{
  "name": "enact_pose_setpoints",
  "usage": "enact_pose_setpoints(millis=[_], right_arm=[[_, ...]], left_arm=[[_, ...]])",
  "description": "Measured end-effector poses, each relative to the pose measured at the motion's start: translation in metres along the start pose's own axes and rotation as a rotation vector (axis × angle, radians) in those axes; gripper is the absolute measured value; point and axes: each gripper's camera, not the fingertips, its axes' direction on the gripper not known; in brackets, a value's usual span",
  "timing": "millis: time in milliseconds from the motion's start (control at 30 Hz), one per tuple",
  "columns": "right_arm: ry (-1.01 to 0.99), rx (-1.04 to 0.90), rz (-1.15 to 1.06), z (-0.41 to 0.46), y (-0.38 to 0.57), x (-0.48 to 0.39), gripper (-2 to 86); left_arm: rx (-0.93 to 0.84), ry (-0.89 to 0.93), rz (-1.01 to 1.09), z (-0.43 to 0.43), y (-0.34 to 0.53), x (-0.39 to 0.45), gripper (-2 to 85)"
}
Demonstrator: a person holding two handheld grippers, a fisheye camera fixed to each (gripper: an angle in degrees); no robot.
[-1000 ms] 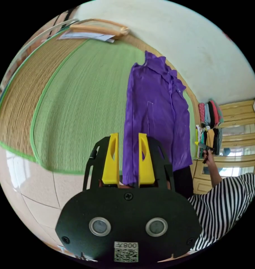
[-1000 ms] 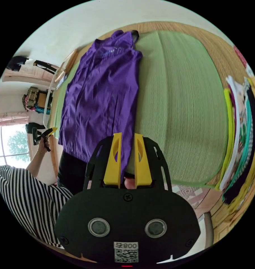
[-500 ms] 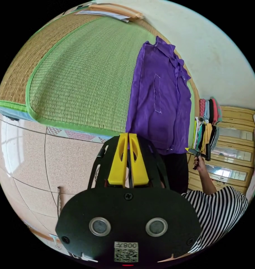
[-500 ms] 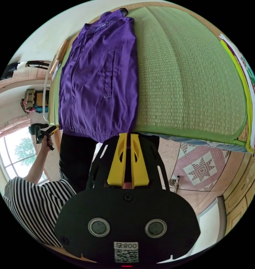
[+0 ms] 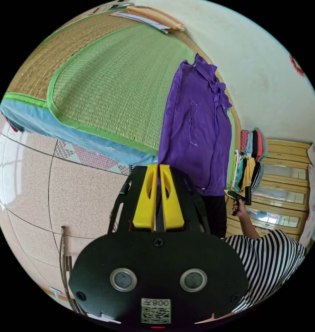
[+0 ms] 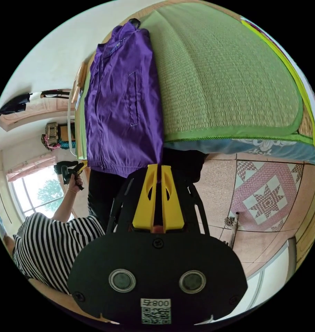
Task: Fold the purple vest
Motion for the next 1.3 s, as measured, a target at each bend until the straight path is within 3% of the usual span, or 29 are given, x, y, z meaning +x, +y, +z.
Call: enact_pose_setpoints(millis=[167, 300, 567, 733, 867, 933, 1067, 1200, 1300], right_arm=[[0.037, 0.131, 0.056, -0.058, 0.021, 0.013, 0.2], [0.055, 0.235, -0.059, -0.095, -0.019, -0.027, 0.1], [0.262, 0.286, -0.496, -0.111, -0.258, -0.218, 0.1], [0.411, 0.324, -0.515, -0.116, -0.371, -0.261, 0.0], [0.521, 0.334, -0.407, -0.124, -0.42, -0.232, 0.0], [0.461, 0.353, -0.395, -0.135, -0.423, -0.214, 0.0], [0.376, 0.425, -0.359, -0.172, -0.408, -0.201, 0.0], [0.352, 0.503, -0.462, -0.197, -0.377, -0.231, 0.1], [0.36, 0.473, -0.595, -0.193, -0.365, -0.273, 0.1]], left_arm=[[0.155, -0.056, 0.029, -0.03, -0.005, 0.011, 1.1], [0.183, -0.01, 0.183, -0.016, -0.055, 0.059, 0.5], [0.14, 0.02, 0.555, 0.105, -0.278, 0.242, 0.2], [0.119, 0.043, 0.67, 0.193, -0.374, 0.326, 0.1], [0.024, 0.018, 0.808, 0.282, -0.395, 0.383, 0.1], [-0.032, -0.073, 0.841, 0.318, -0.392, 0.394, 0.0], [0.002, -0.017, 0.854, 0.322, -0.387, 0.399, 0.1], [0.151, -0.024, 0.806, 0.283, -0.402, 0.391, 0.1], [0.264, -0.216, 0.704, 0.268, -0.433, 0.38, 0.0]])
